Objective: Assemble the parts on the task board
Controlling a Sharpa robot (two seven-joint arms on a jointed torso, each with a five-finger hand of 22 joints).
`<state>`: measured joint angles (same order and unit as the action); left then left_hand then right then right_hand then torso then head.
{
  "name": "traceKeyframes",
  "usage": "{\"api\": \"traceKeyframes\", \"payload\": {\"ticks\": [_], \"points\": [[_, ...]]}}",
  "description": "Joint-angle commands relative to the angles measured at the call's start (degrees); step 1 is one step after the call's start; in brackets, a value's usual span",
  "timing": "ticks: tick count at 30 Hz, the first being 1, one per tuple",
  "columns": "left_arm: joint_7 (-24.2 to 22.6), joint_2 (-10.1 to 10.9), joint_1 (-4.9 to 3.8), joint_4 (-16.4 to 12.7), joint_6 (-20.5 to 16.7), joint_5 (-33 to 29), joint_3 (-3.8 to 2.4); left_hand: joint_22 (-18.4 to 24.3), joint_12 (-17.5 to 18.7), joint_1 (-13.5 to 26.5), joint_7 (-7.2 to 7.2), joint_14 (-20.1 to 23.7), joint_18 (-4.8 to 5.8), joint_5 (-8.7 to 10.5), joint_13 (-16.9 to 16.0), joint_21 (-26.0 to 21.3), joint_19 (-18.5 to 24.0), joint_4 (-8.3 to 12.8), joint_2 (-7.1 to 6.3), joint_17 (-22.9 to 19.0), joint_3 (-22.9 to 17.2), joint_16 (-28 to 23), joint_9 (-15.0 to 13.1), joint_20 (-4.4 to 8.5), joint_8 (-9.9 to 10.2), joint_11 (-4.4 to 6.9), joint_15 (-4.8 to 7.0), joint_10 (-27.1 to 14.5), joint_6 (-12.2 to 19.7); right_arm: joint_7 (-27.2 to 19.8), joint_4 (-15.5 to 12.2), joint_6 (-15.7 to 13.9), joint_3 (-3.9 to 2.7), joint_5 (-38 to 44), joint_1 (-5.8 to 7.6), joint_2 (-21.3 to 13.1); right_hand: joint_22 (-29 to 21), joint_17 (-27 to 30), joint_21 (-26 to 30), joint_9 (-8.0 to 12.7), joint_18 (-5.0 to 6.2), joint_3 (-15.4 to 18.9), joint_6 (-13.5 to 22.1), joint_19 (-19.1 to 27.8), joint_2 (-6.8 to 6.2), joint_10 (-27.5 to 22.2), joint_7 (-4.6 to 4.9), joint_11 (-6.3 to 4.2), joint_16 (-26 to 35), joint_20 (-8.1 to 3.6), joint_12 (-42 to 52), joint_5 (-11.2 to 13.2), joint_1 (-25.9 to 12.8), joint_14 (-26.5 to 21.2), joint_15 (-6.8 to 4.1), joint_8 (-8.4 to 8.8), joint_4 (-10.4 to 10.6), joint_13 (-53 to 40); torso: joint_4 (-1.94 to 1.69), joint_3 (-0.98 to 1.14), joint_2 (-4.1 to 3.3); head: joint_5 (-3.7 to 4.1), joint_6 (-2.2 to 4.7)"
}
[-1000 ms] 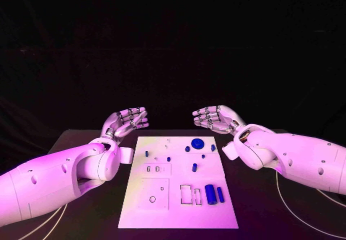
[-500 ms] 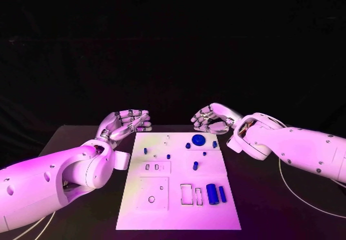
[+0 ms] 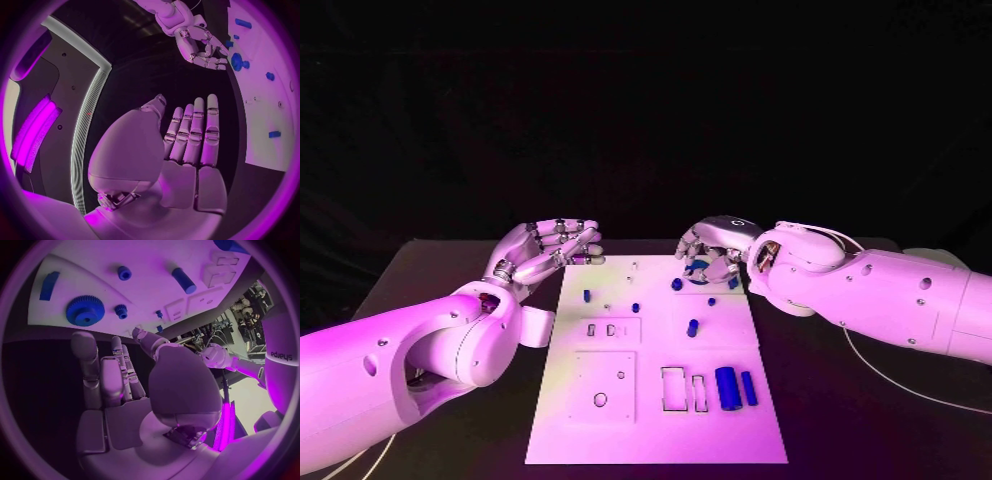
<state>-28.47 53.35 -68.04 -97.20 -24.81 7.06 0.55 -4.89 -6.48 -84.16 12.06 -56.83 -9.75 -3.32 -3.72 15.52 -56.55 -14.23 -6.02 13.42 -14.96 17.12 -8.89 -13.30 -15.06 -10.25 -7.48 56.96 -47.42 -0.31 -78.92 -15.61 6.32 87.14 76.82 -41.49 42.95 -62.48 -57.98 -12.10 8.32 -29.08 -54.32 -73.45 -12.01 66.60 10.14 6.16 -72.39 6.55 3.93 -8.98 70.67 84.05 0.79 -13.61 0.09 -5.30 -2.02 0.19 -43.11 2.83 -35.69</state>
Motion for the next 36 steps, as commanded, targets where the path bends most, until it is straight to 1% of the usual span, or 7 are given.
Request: {"api": "traceKeyframes", "payload": {"ticks": [1, 5, 13, 23, 26, 33, 36], "points": [[0.1, 0.0, -0.17, -0.4, 1.5, 0.4, -0.07, 0.0, 0.3, -0.2, 1.18, -0.1, -0.89, 0.01, 0.0, 0.4, -0.6, -0.1, -0.37, 0.1, -0.3, 0.0, 0.1, 0.13, 0.2, -0.01, 0.03, 0.3, -0.1, 3.5, 0.1, 2.0, -0.01, 7.4, -0.04, 0.5, 4.2, -3.7, -3.3, -0.2, -1.33, 0.0, 0.3, -0.8, -0.35, -0.7, 0.20, 0.09, -3.4, 0.18, -0.2, 0.3, 0.2, 2.6, 0.40, 0.43, 0.4, -0.2, -0.14, -0.04, -1.06, 0.19, 0.12], [0.2, 0.0, -0.24, -0.6, 1.5, 0.3, -0.08, 0.0, 0.3, -0.1, 1.22, 0.0, -0.88, 0.01, 0.0, 0.4, -0.8, -0.1, -0.41, 0.1, -0.4, -0.1, 0.1, 0.16, 0.2, -0.04, 0.01, 0.3, 0.0, 4.2, 0.0, 2.4, 0.06, 8.9, -0.17, 1.1, 7.3, -5.9, -5.7, -0.4, -1.63, 0.7, 0.6, -1.1, -0.80, -1.4, 0.03, 0.09, -5.3, 0.36, -0.3, 0.1, 0.1, 2.5, 0.51, 0.64, 0.7, -0.4, -0.15, -0.11, -1.61, 0.24, 0.34], [0.3, 0.1, -0.29, -0.1, 1.6, 0.3, -0.09, 0.0, 0.5, 0.0, 1.32, 0.1, -0.85, 0.02, 0.0, 0.5, -0.9, -0.1, -0.43, 0.2, -0.3, -0.2, 0.1, 0.19, 0.3, -0.10, -0.02, 0.2, 0.0, 5.5, 0.2, 4.4, 0.16, 12.1, -0.49, 1.7, 10.0, -7.5, -7.7, -0.6, -1.90, 1.1, 0.7, -1.3, -0.77, -1.9, -0.41, -0.08, -6.9, 0.36, -0.2, -0.5, 0.4, 2.6, 0.53, 0.67, 0.9, -0.7, -0.46, -0.26, -1.89, 0.53, 0.42], [0.5, 0.2, -0.31, 0.0, 1.7, 0.2, -0.09, 0.0, 0.6, 0.1, 1.41, 0.2, -0.82, 0.02, 0.0, 0.5, -1.0, -0.2, -0.47, 0.3, -0.3, -0.3, 0.2, 0.20, 0.3, -0.17, -0.07, 0.1, 0.1, 5.5, 0.3, 5.0, 0.20, 13.1, -0.69, 2.2, 13.1, -9.4, -10.0, -1.0, -2.29, 0.7, 0.0, -2.0, -0.28, -1.2, -0.53, -0.22, -8.4, 0.37, 0.0, -0.8, 0.7, 2.9, 0.45, 0.31, 1.0, -1.1, -0.35, -0.09, -2.47, 0.34, 0.74], [0.6, 0.2, -0.32, 0.1, 1.7, 0.2, -0.09, 0.0, 0.6, 0.1, 1.41, 0.2, -0.82, 0.02, 0.0, 0.5, -1.0, -0.2, -0.47, 0.3, -0.3, -0.3, 0.2, 0.20, 0.3, -0.17, -0.07, 0.1, 0.1, 5.3, 0.5, 4.7, 0.21, 13.0, -0.86, 2.5, 13.9, -9.8, -10.6, -1.2, -2.38, 0.4, -0.5, -2.1, -0.01, -0.7, -0.53, -0.28, -8.8, 0.37, 0.1, -0.8, 0.8, 2.9, 0.39, 0.06, 1.2, -1.3, -0.35, -0.03, -2.54, 0.31, 0.67], [0.8, 0.2, -0.34, 0.2, 1.8, 0.2, -0.09, 0.0, 0.7, 0.2, 1.45, 0.3, -0.81, 0.02, 0.0, 0.5, -1.1, -0.2, -0.48, 0.3, -0.3, -0.3, 0.2, 0.20, 0.4, -0.20, -0.10, 0.1, 0.1, 4.9, 0.7, 3.9, 0.23, 12.4, -1.05, 2.7, 16.3, -11.1, -12.3, -1.6, -2.67, -0.8, -1.5, -2.6, 0.39, 0.6, -0.51, -0.41, -9.8, 0.37, 0.2, -0.8, 1.1, 3.1, 0.29, -0.41, 1.4, -1.5, -0.39, -0.04, -2.76, 0.40, 0.65], [1.0, 0.1, -0.34, 0.3, 2.0, 0.2, -0.09, 0.1, 0.9, 0.5, 1.60, 0.4, -0.78, 0.03, 0.0, 0.5, -1.2, -0.4, -0.49, 0.4, -0.3, -0.4, 0.2, 0.18, 0.5, -0.29, -0.16, 0.0, 0.2, 4.9, 0.8, 3.5, 0.24, 11.9, -1.10, 2.9, 16.6, -11.2, -12.5, -1.8, -2.67, -1.3, -1.9, -2.6, 0.65, 1.1, -0.62, -0.53, -10.0, 0.33, 0.3, -0.8, 1.2, 3.1, 0.21, -0.59, 1.5, -1.7, -0.44, -0.01, -2.81, 0.38, 0.43]]}}
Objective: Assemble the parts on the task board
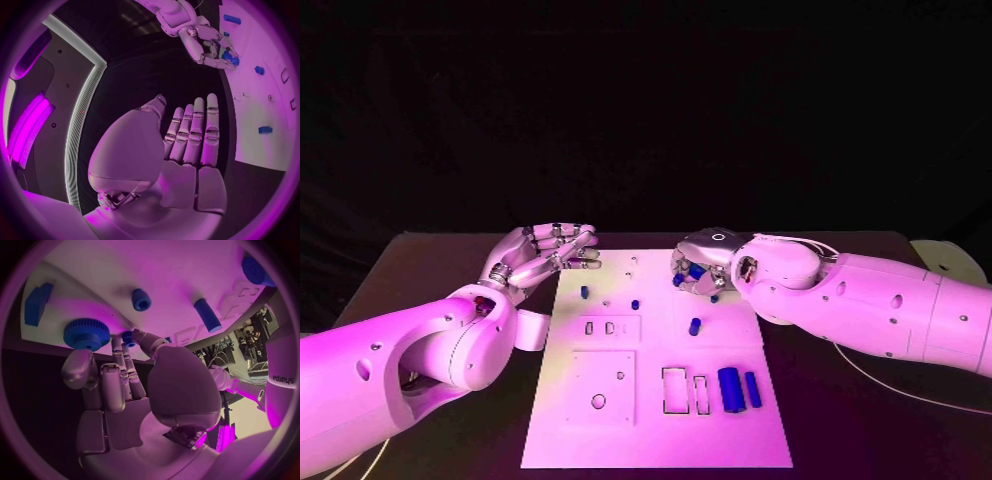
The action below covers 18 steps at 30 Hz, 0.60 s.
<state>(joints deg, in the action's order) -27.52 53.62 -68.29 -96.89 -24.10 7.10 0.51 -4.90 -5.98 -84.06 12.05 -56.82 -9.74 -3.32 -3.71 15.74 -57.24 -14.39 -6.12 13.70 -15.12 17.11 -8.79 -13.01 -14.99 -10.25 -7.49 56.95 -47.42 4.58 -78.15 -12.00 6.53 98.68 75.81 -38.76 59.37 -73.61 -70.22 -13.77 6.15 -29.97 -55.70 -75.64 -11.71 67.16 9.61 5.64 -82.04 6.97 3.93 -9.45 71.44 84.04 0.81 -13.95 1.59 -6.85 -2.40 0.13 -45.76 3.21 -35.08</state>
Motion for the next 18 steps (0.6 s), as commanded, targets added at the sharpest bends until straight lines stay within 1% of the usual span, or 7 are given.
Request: {"api": "traceKeyframes", "payload": {"ticks": [1, 4, 7, 8, 9, 10, 18], "points": [[0.1, -0.1, -0.09, 0.0, 1.4, 0.2, -0.05, 0.1, 0.4, 0.5, 1.64, 0.4, -0.80, 0.03, 0.0, 0.3, -0.5, -0.3, -0.40, 0.2, -0.1, -0.4, 0.1, -0.11, 0.4, -0.31, -0.16, 0.0, 0.3, 0.0, 0.1, -0.2, 0.02, 0.3, -0.09, 0.2, 0.2, -0.2, -0.4, -0.2, -0.51, -0.6, -0.6, -0.3, 0.50, 0.7, -0.10, -0.04, -0.4, -0.11, 0.3, -0.4, 0.5, 3.1, 0.16, -0.30, 0.1, -0.1, -0.08, 0.06, -0.18, -0.03, -0.22], [0.2, -0.2, -0.10, 0.1, 1.5, 0.1, -0.05, 0.1, 0.5, 0.5, 1.69, 0.4, -0.80, 0.03, 0.0, 0.3, -0.5, -0.3, -0.41, 0.2, -0.1, -0.4, 0.1, -0.11, 0.5, -0.35, -0.18, -0.1, 0.3, 0.1, 0.2, -0.5, 0.03, 0.1, -0.11, 0.4, 0.8, -0.5, -0.8, -0.4, -0.57, -1.4, -1.1, -0.4, 0.97, 1.2, -0.27, -0.19, -0.7, -0.18, 0.2, -0.3, 0.8, 3.1, 0.05, -0.58, 0.1, -0.2, -0.14, 0.04, -0.23, 0.03, -0.34], [0.4, -0.1, -0.10, 0.2, 1.5, 0.1, -0.05, 0.2, 0.7, 0.7, 1.84, 0.4, -0.78, 0.02, 0.0, 0.2, -0.5, -0.4, -0.43, 0.3, 0.0, -0.5, 0.2, -0.13, 0.6, -0.45, -0.24, -0.2, 0.5, 0.1, 0.2, -0.8, 0.03, -0.1, -0.12, 0.5, 1.5, -0.8, -1.3, -0.9, -0.61, -2.9, -1.9, -0.4, 1.99, 2.0, -0.66, -0.51, -1.0, -0.36, 0.2, 1.3, 1.4, 3.1, -0.20, -1.11, 0.1, -0.3, -0.24, 0.04, -0.27, 0.13, -0.39], [0.4, -0.1, -0.10, 0.3, 1.5, 0.1, -0.05, 0.2, 0.7, 0.7, 1.88, 0.4, -0.78, 0.01, 0.0, 0.2, -0.5, -0.4, -0.44, 0.3, 0.0, -0.5, 0.2, -0.14, 0.6, -0.49, -0.26, -0.3, 0.6, 0.1, 0.2, -0.9, 0.03, -0.1, -0.12, 0.5, 1.6, -0.8, -1.4, -1.0, -0.62, -3.1, -2.0, -0.4, 2.12, 2.2, -0.72, -0.57, -1.0, -0.40, 0.2, 1.5, 1.5, 3.1, -0.24, -1.21, 0.1, -0.3, -0.24, 0.06, -0.30, 0.16, -0.40], [0.4, -0.1, -0.10, 0.4, 1.4, 0.1, -0.05, 0.2, 0.7, 0.7, 1.88, 0.4, -0.78, 0.01, 0.0, 0.2, -0.5, -0.4, -0.44, 0.3, 0.0, -0.5, 0.2, -0.14, 0.6, -0.49, -0.26, -0.3, 0.6, 0.2, 0.2, -1.4, 0.03, -0.1, -0.12, 0.5, 2.0, -1.1, -1.7, -1.4, -0.65, -3.7, -2.5, -0.5, 2.54, 2.8, -0.95, -0.79, -1.2, -0.51, 0.3, 1.8, 1.7, 3.2, -0.39, -1.59, 0.1, -0.4, -0.28, 0.06, -0.31, 0.17, -0.39], [0.5, -0.1, -0.10, 0.4, 1.4, 0.0, -0.05, 0.2, 0.8, 0.7, 1.90, 0.4, -0.78, 0.01, 0.0, 0.2, -0.5, -0.4, -0.44, 0.3, 0.0, -0.5, 0.2, -0.15, 0.6, -0.50, -0.27, -0.3, 0.6, 0.2, 0.2, -1.7, 0.03, -0.1, -0.13, 0.5, 2.3, -1.3, -1.8, -1.6, -0.68, -4.0, -2.8, -0.5, 2.75, 3.2, -1.11, -0.93, -1.3, -0.59, 0.4, 1.8, 1.7, 3.2, -0.50, -1.86, 0.0, -0.5, -0.19, 0.08, -0.37, 0.07, -0.34], [0.8, 0.0, -0.11, 0.7, 1.4, 0.0, -0.05, 0.2, 1.0, 0.7, 2.07, 0.5, -0.76, 0.02, 0.0, 0.2, -0.5, -0.4, -0.46, 0.5, 0.0, -0.6, 0.3, -0.19, 0.8, -0.64, -0.35, -0.5, 0.9, 0.8, 0.1, -4.8, 0.02, -0.5, -0.13, 0.5, 2.9, -1.5, -2.3, -2.8, -0.73, -4.7, -3.7, -0.5, 3.58, 4.4, -1.69, -1.40, -1.6, -0.95, 0.4, 2.1, 1.9, 3.2, -0.91, -2.99, -0.1, -0.8, -0.24, 0.06, -0.50, 0.05, -0.17]]}}
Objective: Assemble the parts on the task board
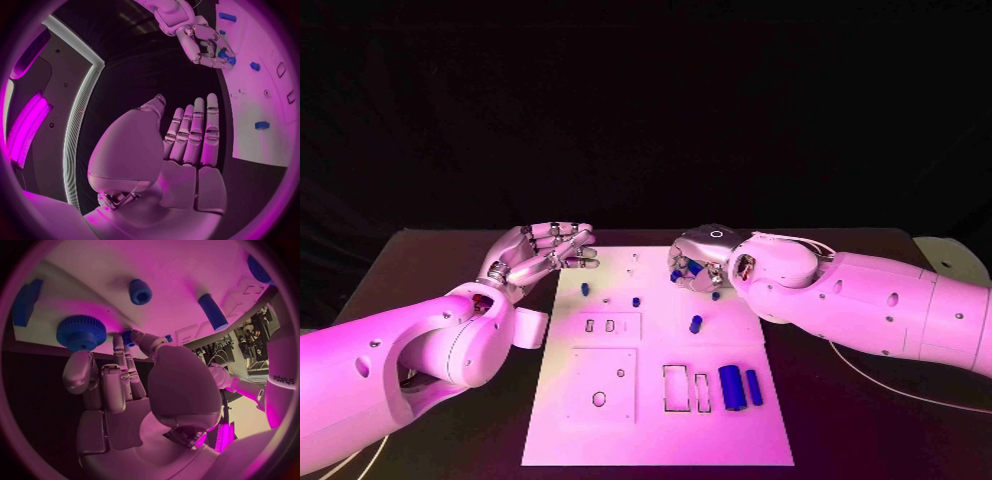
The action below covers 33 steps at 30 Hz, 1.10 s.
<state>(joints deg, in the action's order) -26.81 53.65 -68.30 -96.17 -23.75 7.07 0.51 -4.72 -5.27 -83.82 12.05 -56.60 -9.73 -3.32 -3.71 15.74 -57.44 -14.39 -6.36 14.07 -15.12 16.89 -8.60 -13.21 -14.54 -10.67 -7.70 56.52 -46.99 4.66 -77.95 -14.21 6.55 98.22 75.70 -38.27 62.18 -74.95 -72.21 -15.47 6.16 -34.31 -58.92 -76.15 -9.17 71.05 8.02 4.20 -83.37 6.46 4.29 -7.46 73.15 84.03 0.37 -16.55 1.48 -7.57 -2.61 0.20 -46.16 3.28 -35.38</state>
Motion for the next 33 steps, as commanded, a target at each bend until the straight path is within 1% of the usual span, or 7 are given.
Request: {"api": "traceKeyframes", "payload": {"ticks": [1, 9, 15, 23, 26, 29, 33], "points": [[0.1, 0.0, -0.09, 0.0, 1.1, 0.0, -0.05, 0.1, 0.3, 0.5, 2.11, 0.3, -0.77, 0.03, 0.0, 0.2, -0.3, -0.4, -0.22, 0.1, 0.0, -0.4, 0.1, 0.01, 0.4, -0.25, -0.15, -0.2, 0.5, 0.8, -0.2, -3.1, 0.00, -0.1, -0.02, 0.0, 0.1, -0.2, -0.3, -1.0, -0.74, -0.4, -0.5, 0.0, 1.05, 0.5, -0.10, 0.04, -0.3, -0.44, 0.0, 0.1, 0.1, 3.3, -0.47, -0.39, 0.0, -0.1, -0.02, -0.03, -0.11, -0.02, 0.20], [0.4, 0.0, -0.10, 0.2, 1.1, -0.2, -0.05, 0.1, 0.4, 0.5, 2.17, 0.4, -0.76, 0.04, 0.0, 0.1, -0.3, -0.3, -0.21, 0.2, -0.1, -0.4, 0.1, -0.01, 0.5, -0.30, -0.19, -0.3, 0.6, 1.6, -1.7, -9.2, -0.16, -0.7, 0.11, -0.2, 0.7, -0.5, -0.7, -2.1, -0.81, -0.4, -0.7, -0.1, 1.04, 1.1, -0.38, -0.17, -0.5, -0.65, -0.1, 0.3, -0.3, 3.3, -0.65, -1.23, 0.0, -0.3, -0.16, -0.06, -0.20, -0.04, 0.71], [0.5, 0.0, -0.10, 0.3, 1.0, -0.3, -0.05, 0.1, 0.5, 0.4, 2.18, 0.4, -0.76, 0.04, 0.0, 0.1, -0.4, -0.3, -0.20, 0.2, -0.1, -0.5, 0.1, -0.01, 0.5, -0.32, -0.20, -0.3, 0.6, 2.5, -0.2, -13.1, -0.29, -1.1, 0.40, 1.4, 1.1, -0.7, -0.8, -2.8, -0.84, -0.1, -0.4, 0.0, 0.76, 1.2, -0.49, -0.21, -0.7, -0.69, -0.4, 2.0, -1.1, 3.4, -0.68, -1.56, 0.5, -0.4, -0.34, -0.13, -0.32, -0.08, 1.09], [0.5, -0.3, -0.10, 0.4, 1.2, -0.6, -0.05, 0.1, 0.5, 0.4, 2.20, 0.4, -0.76, 0.03, 0.0, 0.1, -0.4, -0.3, -0.17, 0.2, -0.1, -0.5, 0.1, -0.02, 0.5, -0.34, -0.21, -0.3, 0.7, 2.1, 4.2, -15.0, -0.35, -3.1, 0.47, 5.1, 1.1, -1.0, -0.8, -3.0, -0.85, -0.3, -0.2, 0.0, 0.78, 1.1, -0.50, -0.23, -0.8, -0.70, -0.5, 2.1, -1.1, 3.4, -0.69, -1.60, 0.6, -0.4, -0.50, -0.13, -0.44, 0.09, 1.06], [0.5, -0.3, -0.15, 0.4, 1.3, -0.8, -0.05, 0.1, 0.5, 0.4, 2.20, 0.4, -0.76, 0.03, 0.0, 0.1, -0.4, -0.3, -0.17, 0.2, -0.1, -0.5, 0.1, -0.02, 0.5, -0.34, -0.21, -0.3, 0.7, 1.9, 5.6, -15.3, -0.38, -3.9, 0.44, 6.4, 1.3, -1.1, -0.9, -3.0, -0.87, -0.3, -0.2, -0.1, 0.78, 1.0, -0.49, -0.22, -0.9, -0.70, -0.5, 2.0, -1.1, 3.4, -0.69, -1.60, 0.6, -0.4, -0.53, -0.11, -0.52, -0.17, 1.08], [0.5, -0.1, -0.40, 0.0, 1.2, -0.9, -0.05, 0.1, 0.6, 0.3, 2.21, 0.4, -0.76, 0.03, 0.0, 0.1, -0.4, -0.2, -0.15, 0.2, -0.2, -0.5, 0.1, -0.03, 0.5, -0.35, -0.22, -0.4, 0.7, 1.6, 6.6, -15.4, -0.51, -4.6, 0.45, 7.4, 1.2, -1.1, -0.9, -3.0, -0.86, -0.3, -0.1, 0.0, 0.80, 1.0, -0.48, -0.22, -0.9, -0.70, -0.5, 2.0, -1.1, 3.4, -0.69, -1.60, 0.6, -0.4, -0.70, -0.18, -0.91, -0.22, 1.50], [0.4, -0.1, -0.60, -0.2, 1.2, -0.9, -0.05, 0.1, 0.6, 0.3, 2.21, 0.4, -0.76, 0.03, 0.0, 0.1, -0.4, -0.2, -0.15, 0.2, -0.2, -0.5, 0.1, -0.03, 0.5, -0.35, -0.22, -0.4, 0.7, 1.2, 7.8, -15.2, -0.59, -5.1, 0.38, 8.7, 1.4, -1.2, -1.0, -3.1, -0.90, -0.4, -0.1, -0.1, 0.81, 1.0, -0.46, -0.21, -0.9, -0.71, -0.5, 1.9, -1.1, 3.4, -0.69, -1.59, 0.6, -0.4, -0.86, -0.26, -0.98, -0.14, 1.21]]}}
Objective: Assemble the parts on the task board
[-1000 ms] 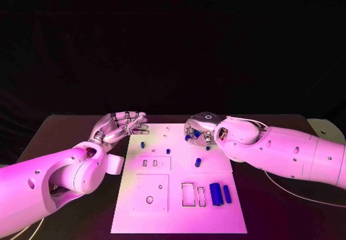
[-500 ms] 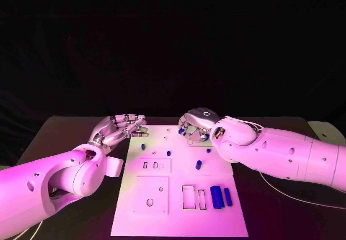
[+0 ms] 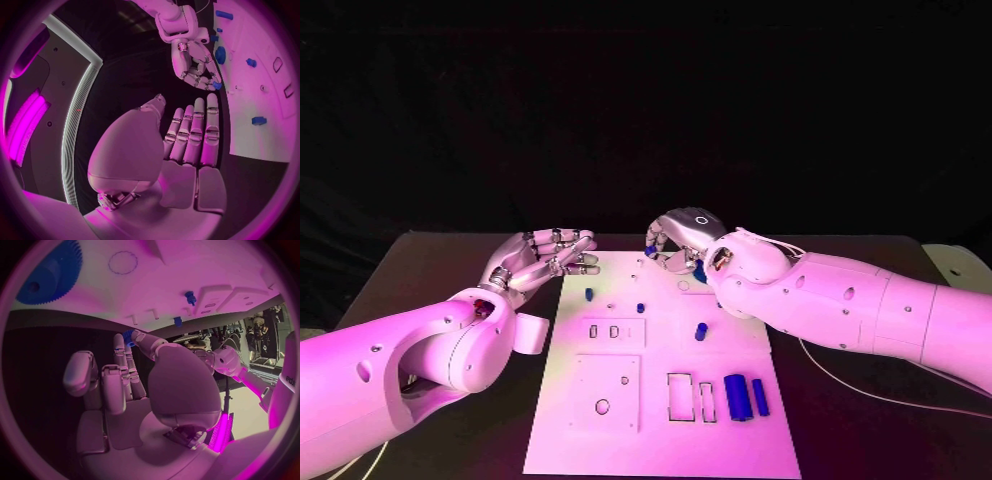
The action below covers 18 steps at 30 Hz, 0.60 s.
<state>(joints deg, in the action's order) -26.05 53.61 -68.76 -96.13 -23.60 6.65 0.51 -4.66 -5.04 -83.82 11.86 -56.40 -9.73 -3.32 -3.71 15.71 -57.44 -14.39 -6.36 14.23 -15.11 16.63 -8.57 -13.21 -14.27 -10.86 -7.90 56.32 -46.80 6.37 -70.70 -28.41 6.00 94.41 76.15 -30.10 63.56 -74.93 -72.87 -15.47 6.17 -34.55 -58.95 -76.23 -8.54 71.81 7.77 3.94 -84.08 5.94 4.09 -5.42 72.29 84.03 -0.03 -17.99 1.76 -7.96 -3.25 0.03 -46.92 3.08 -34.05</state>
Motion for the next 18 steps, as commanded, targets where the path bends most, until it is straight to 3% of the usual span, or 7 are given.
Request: {"api": "traceKeyframes", "payload": {"ticks": [1, 5, 11, 18], "points": [[-0.3, -0.1, -0.18, -0.3, 1.1, -0.5, -0.05, 0.1, 0.3, 0.3, 2.40, 0.2, -0.76, 0.03, 0.0, 0.2, -0.4, -0.2, -0.15, 0.1, -0.2, -0.2, 0.1, -0.03, 0.3, -0.15, -0.02, -0.2, 0.5, -0.7, 0.8, -0.8, -0.05, -1.4, -0.14, 0.8, 0.0, -1.2, -0.3, -3.1, -0.91, -0.1, 0.0, -0.1, 0.17, 0.3, -0.21, 0.05, -0.2, -0.19, -0.3, -0.1, -0.3, 3.4, -0.29, -0.16, 0.3, -0.1, -0.24, -0.12, -0.25, 0.03, -0.08], [-0.3, 0.1, -0.57, -0.5, 1.0, -0.5, -0.05, 0.1, 0.3, 0.3, 2.40, 0.2, -0.76, 0.03, 0.0, 0.2, -0.4, -0.2, -0.15, 0.1, -0.2, -0.2, 0.1, -0.03, 0.3, -0.15, -0.02, -0.2, 0.5, -1.0, 1.4, -0.4, -0.07, -1.6, -0.33, 1.7, -0.1, -1.2, -0.3, -3.1, -0.88, -0.1, 0.1, 0.0, 0.13, 0.2, -0.17, 0.07, -0.3, -0.19, -0.3, -0.3, -0.3, 3.5, -0.27, -0.15, 0.3, -0.1, -0.29, -0.14, -0.59, -0.15, 0.15], [-0.3, -0.1, -0.84, -0.5, 1.1, -0.5, -0.05, 0.1, 0.4, 0.3, 2.40, 0.3, -0.76, 0.03, 0.0, 0.1, -0.4, -0.2, -0.13, 0.1, -0.2, -0.3, 0.1, -0.05, 0.3, -0.16, -0.04, -0.2, 0.5, -0.9, 2.2, 0.8, -0.08, -1.7, -0.60, 2.5, -0.1, -1.2, -0.2, -3.2, -0.87, -0.2, 0.1, 0.1, 0.10, 0.2, -0.15, 0.08, -0.3, -0.18, -0.3, -0.4, -0.3, 3.5, -0.26, -0.17, 0.3, -0.1, -0.45, -0.16, -0.64, -0.14, -0.03], [-0.3, -0.1, -0.94, -0.4, 1.0, -0.5, -0.05, 0.1, 0.4, 0.3, 2.40, 0.3, -0.76, 0.03, 0.0, 0.1, -0.4, -0.2, -0.13, 0.1, -0.2, -0.3, 0.1, -0.05, 0.3, -0.16, -0.04, -0.2, 0.5, -0.6, 2.6, 2.4, -0.08, -1.6, -0.67, 2.8, -0.1, -1.4, -0.3, -3.2, -0.88, -0.1, 0.2, 0.1, 0.05, 0.2, -0.13, 0.09, -0.4, -0.18, -0.3, -0.4, -0.3, 3.5, -0.26, -0.17, 0.3, -0.1, -0.40, -0.20, -0.71, -0.41, -0.23]]}}
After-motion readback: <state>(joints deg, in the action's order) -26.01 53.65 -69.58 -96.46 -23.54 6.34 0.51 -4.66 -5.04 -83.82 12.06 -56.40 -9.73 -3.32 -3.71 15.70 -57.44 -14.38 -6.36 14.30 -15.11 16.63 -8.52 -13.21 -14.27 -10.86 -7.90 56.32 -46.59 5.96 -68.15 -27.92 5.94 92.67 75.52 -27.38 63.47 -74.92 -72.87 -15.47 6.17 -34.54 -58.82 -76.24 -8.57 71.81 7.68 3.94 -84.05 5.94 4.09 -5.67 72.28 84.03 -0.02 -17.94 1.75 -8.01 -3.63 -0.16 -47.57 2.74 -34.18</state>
